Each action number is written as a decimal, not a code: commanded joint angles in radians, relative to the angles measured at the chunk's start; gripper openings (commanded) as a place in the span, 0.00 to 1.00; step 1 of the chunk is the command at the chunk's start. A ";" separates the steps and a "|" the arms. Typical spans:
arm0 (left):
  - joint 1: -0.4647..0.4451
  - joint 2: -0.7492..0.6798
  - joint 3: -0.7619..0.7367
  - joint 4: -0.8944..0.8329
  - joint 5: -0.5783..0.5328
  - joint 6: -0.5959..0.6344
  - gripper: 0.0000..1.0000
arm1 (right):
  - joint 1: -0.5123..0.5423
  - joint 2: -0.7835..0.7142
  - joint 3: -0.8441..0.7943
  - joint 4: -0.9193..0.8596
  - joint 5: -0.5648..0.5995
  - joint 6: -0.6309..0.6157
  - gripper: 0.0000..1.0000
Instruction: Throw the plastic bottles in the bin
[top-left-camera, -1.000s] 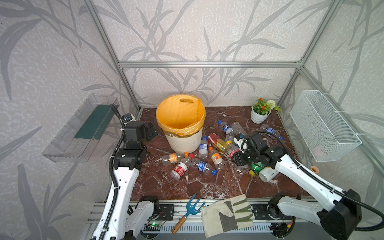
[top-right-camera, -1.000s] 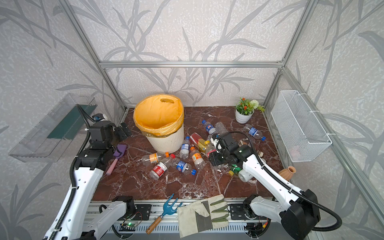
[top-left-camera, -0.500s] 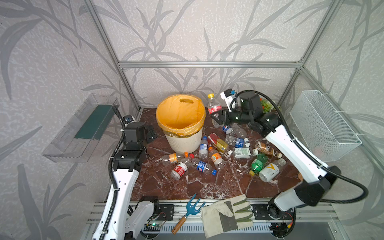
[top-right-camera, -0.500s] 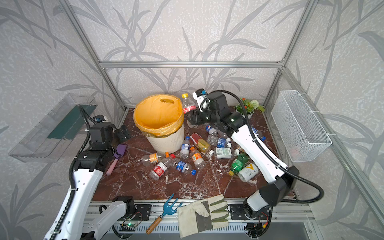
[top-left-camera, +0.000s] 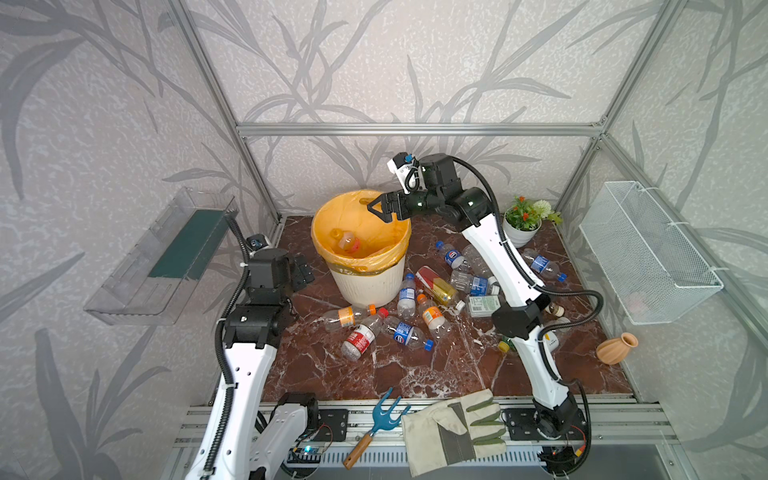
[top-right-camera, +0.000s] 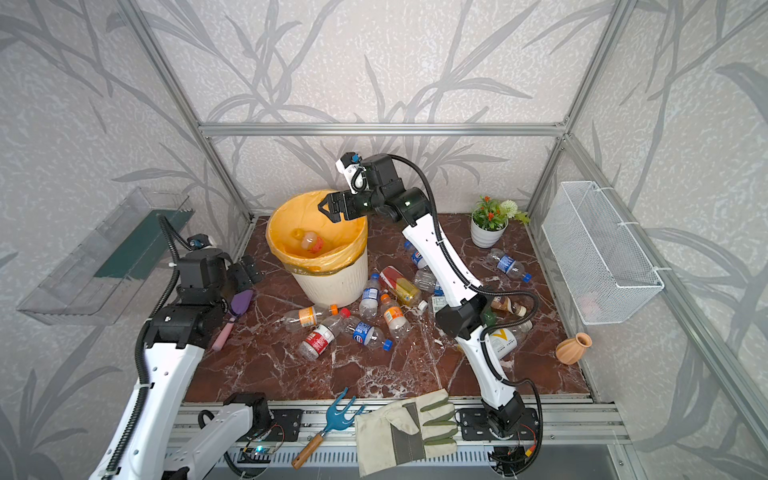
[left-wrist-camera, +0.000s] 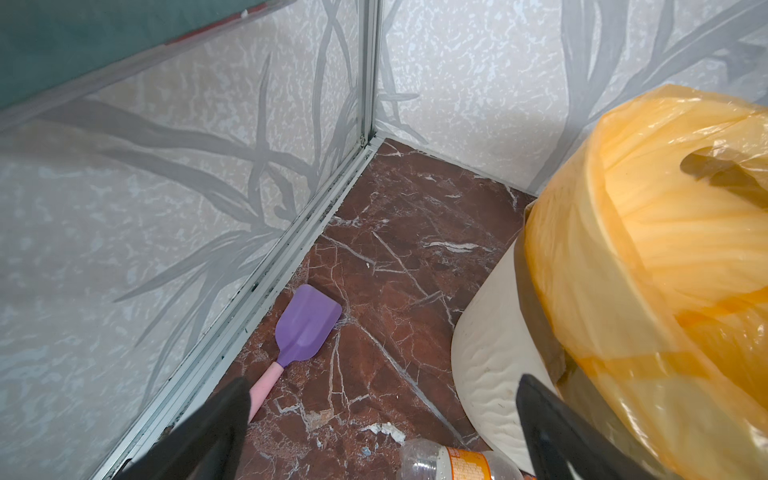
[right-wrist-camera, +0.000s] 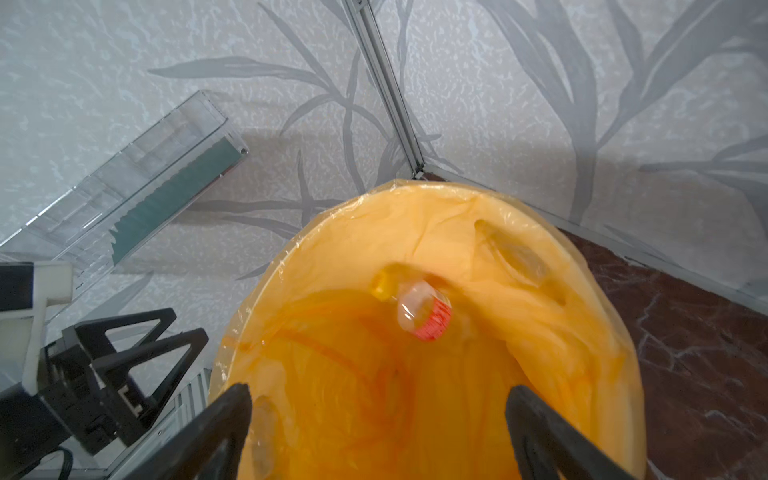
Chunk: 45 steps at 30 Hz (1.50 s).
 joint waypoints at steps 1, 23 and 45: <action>0.005 -0.008 -0.003 -0.029 -0.010 0.025 0.99 | -0.004 -0.235 -0.248 0.190 0.043 -0.033 0.99; -0.711 -0.084 -0.149 -0.374 -0.423 -0.408 0.99 | -0.329 -1.052 -1.481 0.537 0.142 0.008 0.99; -1.028 0.462 -0.051 -0.205 -0.233 -0.474 0.99 | -0.398 -1.155 -1.828 0.415 0.057 0.157 0.94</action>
